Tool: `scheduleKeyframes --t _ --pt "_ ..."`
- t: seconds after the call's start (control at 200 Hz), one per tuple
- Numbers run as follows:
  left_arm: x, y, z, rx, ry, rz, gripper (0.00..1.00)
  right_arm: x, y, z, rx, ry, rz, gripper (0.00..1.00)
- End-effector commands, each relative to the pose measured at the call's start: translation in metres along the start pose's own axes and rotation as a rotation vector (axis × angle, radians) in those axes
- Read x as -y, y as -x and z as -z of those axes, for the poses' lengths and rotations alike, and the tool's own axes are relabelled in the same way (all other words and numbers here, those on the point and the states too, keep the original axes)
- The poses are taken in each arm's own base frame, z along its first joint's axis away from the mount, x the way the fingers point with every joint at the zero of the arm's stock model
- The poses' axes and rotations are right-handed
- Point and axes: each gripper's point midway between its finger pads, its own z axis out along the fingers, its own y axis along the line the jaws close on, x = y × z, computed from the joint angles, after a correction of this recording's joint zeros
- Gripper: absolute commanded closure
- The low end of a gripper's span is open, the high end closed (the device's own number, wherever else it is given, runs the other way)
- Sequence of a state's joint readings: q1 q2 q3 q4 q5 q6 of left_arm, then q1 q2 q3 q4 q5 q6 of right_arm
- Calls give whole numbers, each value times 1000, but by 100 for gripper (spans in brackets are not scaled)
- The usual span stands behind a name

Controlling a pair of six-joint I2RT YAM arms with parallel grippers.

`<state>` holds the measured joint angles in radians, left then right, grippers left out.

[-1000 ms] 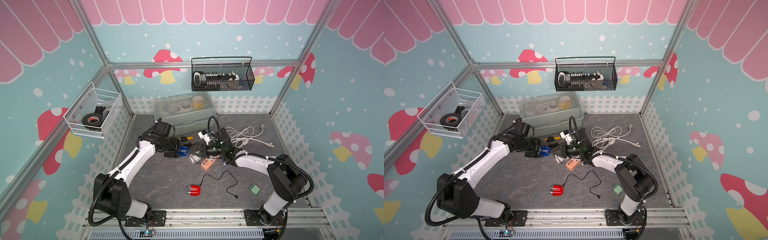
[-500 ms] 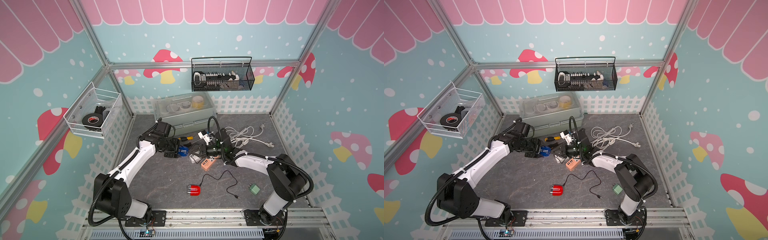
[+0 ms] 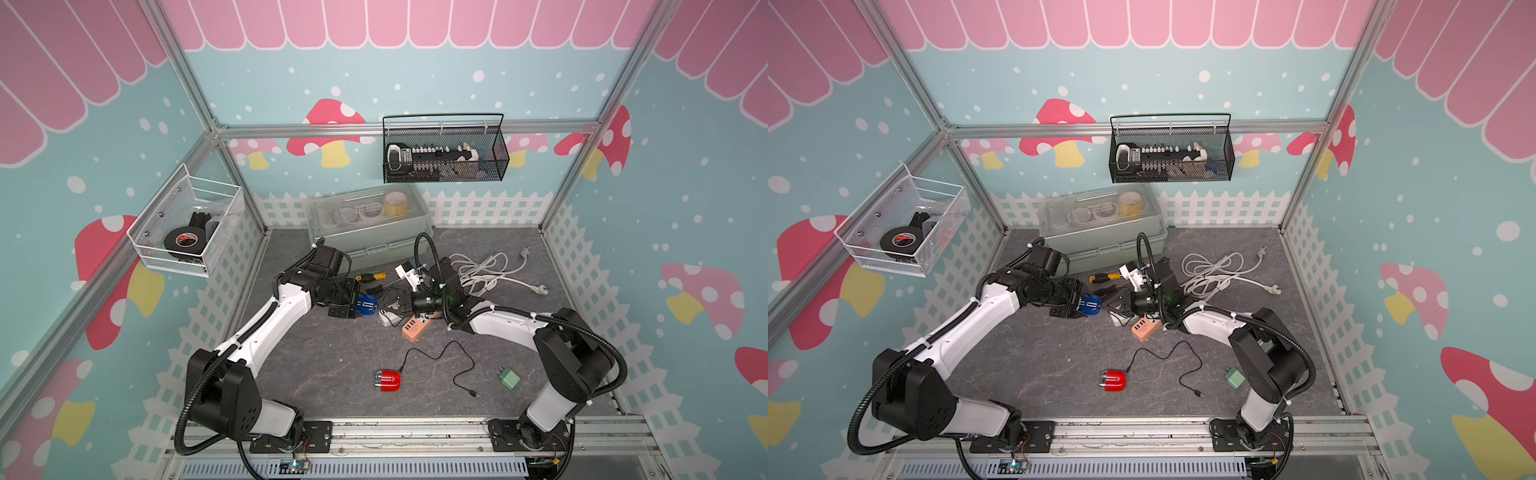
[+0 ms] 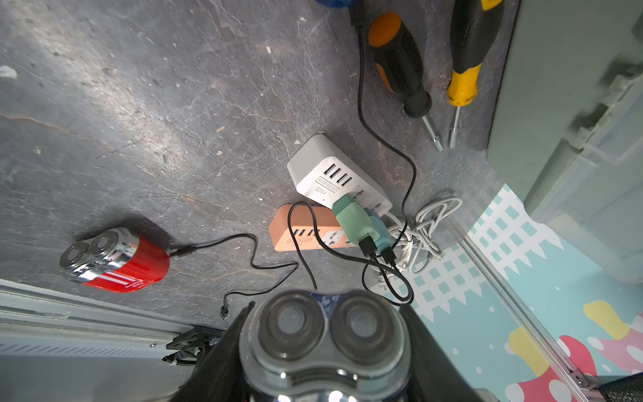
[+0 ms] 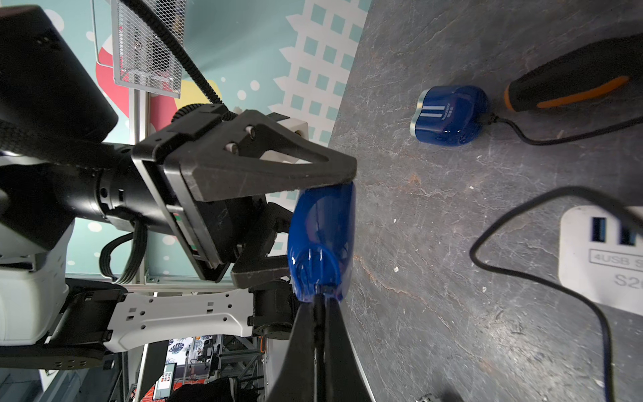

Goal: Charge the electric shaver
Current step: Insert the charging cable into the electric shaver.

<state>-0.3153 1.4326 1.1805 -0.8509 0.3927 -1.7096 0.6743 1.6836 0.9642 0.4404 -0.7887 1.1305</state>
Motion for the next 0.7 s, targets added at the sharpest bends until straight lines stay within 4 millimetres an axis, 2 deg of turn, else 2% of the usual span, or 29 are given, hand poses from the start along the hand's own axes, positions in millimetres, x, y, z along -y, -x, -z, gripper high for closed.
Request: scheduleKeyframes --t 0.0,0.39,0.695 --pt "4 -16 9 -46 -33 -4 100 5 2 1 32 -24 27 100" --pt "7 -28 6 -93 -40 9 100 -2 0 -6 39 40 93 100" --pt "13 -35 9 -109 -55 1 100 8 -6 -18 -2 16 86 100"
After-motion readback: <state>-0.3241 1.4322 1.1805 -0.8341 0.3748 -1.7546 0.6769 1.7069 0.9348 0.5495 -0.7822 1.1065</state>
